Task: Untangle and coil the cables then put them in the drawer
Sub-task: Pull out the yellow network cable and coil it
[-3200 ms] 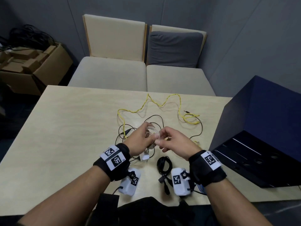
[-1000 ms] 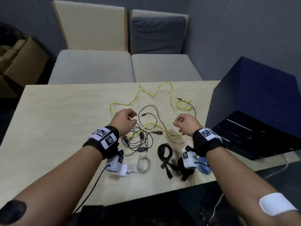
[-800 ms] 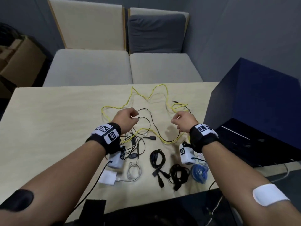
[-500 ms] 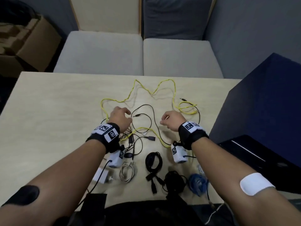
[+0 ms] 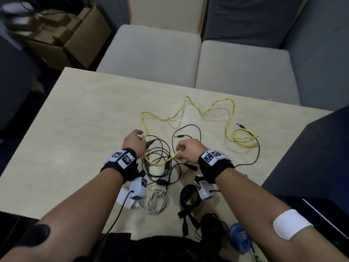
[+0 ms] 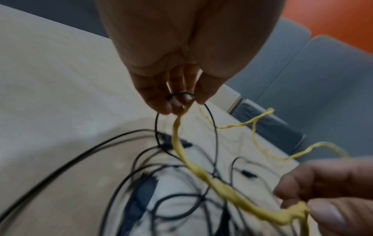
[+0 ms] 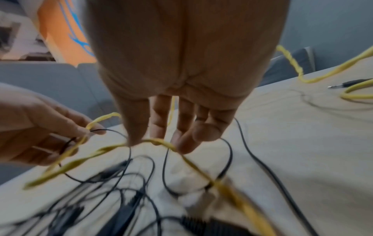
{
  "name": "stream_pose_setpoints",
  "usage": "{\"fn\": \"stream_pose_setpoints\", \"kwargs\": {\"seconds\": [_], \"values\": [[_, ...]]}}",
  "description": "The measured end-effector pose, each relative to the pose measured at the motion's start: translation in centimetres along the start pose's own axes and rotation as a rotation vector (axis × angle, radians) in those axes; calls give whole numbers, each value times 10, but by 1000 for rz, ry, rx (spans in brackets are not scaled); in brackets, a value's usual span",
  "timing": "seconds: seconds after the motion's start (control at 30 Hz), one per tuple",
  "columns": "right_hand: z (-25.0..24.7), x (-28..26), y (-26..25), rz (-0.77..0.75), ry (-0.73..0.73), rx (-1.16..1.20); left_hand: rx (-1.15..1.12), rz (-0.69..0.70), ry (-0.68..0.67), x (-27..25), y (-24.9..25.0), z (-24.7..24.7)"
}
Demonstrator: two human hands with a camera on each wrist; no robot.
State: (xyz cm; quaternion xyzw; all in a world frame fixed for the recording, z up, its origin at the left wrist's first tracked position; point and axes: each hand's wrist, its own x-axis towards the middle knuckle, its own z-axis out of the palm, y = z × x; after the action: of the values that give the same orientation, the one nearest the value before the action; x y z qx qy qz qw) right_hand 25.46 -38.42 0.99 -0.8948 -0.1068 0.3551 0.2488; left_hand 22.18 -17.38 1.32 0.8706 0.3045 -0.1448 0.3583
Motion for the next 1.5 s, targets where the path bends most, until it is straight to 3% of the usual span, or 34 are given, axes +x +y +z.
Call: {"fn": "stream_pose_setpoints", "kwargs": {"seconds": [0.1, 0.2, 0.3, 0.47, 0.67, 0.8, 1.0, 1.17, 1.23, 1.37, 1.43, 1.5], "values": [[-11, -4, -2, -15, 45, 92, -45, 135, 1, 0, 7, -10], [-20, -5, -21, -77, 173, 248, -206, 263, -124, -13, 18, -15], [-28, -6, -52, -124, 243, 456, -214, 371, -250, -32, 27, -13], [-37, -14, -76, -148, 304, 460, -275, 403, -329, -42, 21, -18], [-58, -46, -78, -155, 395, 695, -214, 331, -225, -31, 1, -25], [-65, -70, -77, -200, 488, 611, -45, 362, -134, -36, 8, -31], [-72, -124, -97, -258, 783, 339, -349, 550, -265, -68, 45, -57], [-37, -164, -107, -445, 950, 116, -1046, 343, -609, -104, 80, -91], [-11, -170, -102, -419, 955, 78, -1121, 360, -666, -114, 85, -96], [34, -179, -92, -201, 856, 159, -975, 525, -720, -133, 78, -96], [41, -186, -87, -116, 836, 380, -919, 585, -718, -141, 71, -97], [41, -193, -84, -127, 832, 688, -887, 650, -722, -148, 64, -96]]}}
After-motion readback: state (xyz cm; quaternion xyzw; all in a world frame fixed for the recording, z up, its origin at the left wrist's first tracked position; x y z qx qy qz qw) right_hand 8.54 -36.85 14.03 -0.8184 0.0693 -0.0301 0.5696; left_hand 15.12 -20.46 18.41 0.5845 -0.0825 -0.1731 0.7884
